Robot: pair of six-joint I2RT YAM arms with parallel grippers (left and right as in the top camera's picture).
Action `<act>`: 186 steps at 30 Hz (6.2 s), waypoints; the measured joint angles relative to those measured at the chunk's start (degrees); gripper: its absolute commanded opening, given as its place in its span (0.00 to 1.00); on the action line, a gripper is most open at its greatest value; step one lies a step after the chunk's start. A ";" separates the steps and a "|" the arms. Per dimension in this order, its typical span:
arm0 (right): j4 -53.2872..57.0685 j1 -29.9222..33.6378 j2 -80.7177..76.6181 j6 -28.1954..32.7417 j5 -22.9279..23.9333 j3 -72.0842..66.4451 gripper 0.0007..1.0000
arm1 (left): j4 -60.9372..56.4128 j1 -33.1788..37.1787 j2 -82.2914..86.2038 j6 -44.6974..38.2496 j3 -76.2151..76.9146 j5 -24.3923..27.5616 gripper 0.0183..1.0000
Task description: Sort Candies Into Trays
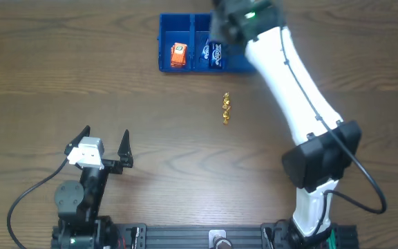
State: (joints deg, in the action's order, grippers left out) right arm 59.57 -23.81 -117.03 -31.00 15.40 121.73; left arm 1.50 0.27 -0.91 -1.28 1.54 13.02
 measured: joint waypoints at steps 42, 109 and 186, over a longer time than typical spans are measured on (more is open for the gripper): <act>-5.99 5.27 -13.49 5.86 -0.13 -1.01 0.78 | 0.00 0.00 0.00 0.00 0.00 0.00 1.00; -8.61 -4.26 -1.64 -2.56 -14.51 -39.80 0.17 | 0.00 0.00 0.00 0.00 0.00 0.00 1.00; -8.83 -3.26 4.46 4.00 -8.57 -31.39 1.00 | 0.00 0.00 0.00 0.00 0.00 0.00 1.00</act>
State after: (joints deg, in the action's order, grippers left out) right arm 50.74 -27.07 -112.57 -27.00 6.83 90.35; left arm 1.50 0.27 -0.91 -1.28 1.54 13.02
